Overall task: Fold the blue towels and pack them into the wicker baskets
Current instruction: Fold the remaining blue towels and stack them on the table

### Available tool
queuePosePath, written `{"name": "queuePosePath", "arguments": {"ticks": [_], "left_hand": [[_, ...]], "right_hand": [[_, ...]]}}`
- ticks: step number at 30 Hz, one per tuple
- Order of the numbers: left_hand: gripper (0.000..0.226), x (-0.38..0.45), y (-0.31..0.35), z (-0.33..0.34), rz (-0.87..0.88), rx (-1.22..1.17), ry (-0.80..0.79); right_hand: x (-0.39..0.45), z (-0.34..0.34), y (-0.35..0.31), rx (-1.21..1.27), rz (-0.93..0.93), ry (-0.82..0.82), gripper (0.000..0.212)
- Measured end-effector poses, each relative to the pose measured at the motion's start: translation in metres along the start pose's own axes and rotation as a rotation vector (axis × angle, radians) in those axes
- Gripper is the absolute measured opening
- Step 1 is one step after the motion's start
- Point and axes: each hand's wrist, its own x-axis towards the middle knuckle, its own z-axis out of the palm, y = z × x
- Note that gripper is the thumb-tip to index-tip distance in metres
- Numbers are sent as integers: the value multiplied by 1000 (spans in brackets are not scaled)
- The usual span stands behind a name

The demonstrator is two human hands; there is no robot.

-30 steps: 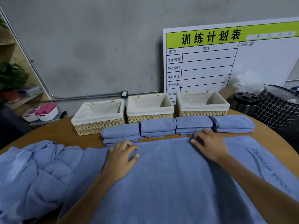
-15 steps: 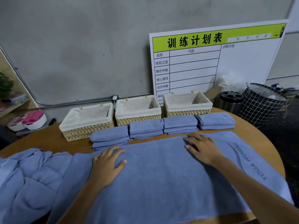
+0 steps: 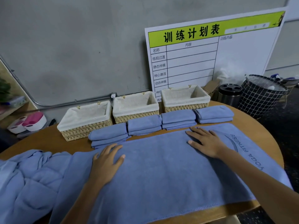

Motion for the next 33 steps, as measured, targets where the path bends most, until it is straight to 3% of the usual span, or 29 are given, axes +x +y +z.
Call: {"name": "queuePosePath", "arguments": {"ticks": [2,7,13,18,23,27,30,33], "left_hand": [[75,0,-1,-1,-19,-23,11],[66,-1,-3,-1,-9,3,-33],[63,7,13,-5,20,8,82],[58,8,24,4,54,27,110],[21,28,19,-12,78,-19,155],[17,45,5,-5,63,46,211],[2,46,0,4,84,65,286],[10,45,3,3,110,90,331]], "right_hand": [[4,-3,8,31,-25,3,53],[-5,1,24,96,-32,240,39],[-8,-1,18,-20,25,161,48],[-8,-1,22,49,20,178,44],[11,-13,20,160,68,400,25],[35,-11,6,30,-35,431,16],[43,4,7,31,-120,470,12],[45,7,11,34,-177,519,4]]}}
